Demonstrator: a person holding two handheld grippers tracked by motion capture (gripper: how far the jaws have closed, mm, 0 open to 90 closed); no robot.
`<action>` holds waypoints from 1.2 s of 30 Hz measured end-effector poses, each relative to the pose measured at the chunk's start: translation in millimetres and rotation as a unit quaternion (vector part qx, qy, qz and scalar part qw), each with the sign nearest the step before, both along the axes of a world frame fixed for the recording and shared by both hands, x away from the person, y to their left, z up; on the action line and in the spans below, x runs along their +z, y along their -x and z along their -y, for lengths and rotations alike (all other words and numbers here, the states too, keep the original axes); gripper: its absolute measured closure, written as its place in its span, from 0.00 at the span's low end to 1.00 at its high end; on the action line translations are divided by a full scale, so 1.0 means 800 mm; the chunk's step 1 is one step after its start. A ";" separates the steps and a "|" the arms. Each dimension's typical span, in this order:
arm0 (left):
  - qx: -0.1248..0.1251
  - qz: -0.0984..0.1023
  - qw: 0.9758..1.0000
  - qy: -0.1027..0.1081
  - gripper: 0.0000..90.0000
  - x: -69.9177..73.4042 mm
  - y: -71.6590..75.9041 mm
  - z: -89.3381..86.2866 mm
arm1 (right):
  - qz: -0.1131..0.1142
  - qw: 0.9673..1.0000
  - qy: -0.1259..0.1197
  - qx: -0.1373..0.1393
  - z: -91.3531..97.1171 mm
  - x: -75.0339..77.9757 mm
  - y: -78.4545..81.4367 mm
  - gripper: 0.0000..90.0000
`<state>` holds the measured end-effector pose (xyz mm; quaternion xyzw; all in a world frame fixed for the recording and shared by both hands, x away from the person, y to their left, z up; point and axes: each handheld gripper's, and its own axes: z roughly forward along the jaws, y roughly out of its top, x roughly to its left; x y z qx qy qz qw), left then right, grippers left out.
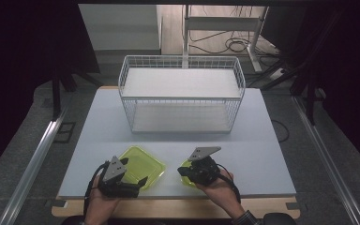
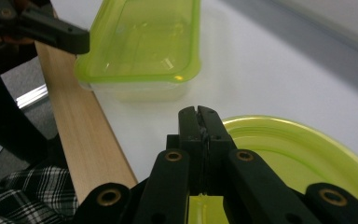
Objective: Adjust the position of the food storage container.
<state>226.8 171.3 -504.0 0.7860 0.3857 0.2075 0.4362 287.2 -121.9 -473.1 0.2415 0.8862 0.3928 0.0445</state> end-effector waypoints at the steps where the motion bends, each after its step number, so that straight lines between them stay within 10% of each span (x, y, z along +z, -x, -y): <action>1: 0.000 -0.001 1.000 -0.001 0.06 0.000 0.000 0.000 | 0.000 1.000 0.000 0.003 -0.003 -0.002 0.001 0.98; 13: 0.001 -0.001 1.000 -0.005 0.06 -0.001 0.000 0.001 | 0.002 1.000 0.020 0.019 -0.019 -0.011 0.007 0.99; 36: 0.001 -0.009 1.000 -0.009 0.06 -0.001 -0.001 0.002 | -0.001 0.994 0.015 -0.109 0.100 -0.005 -0.021 0.98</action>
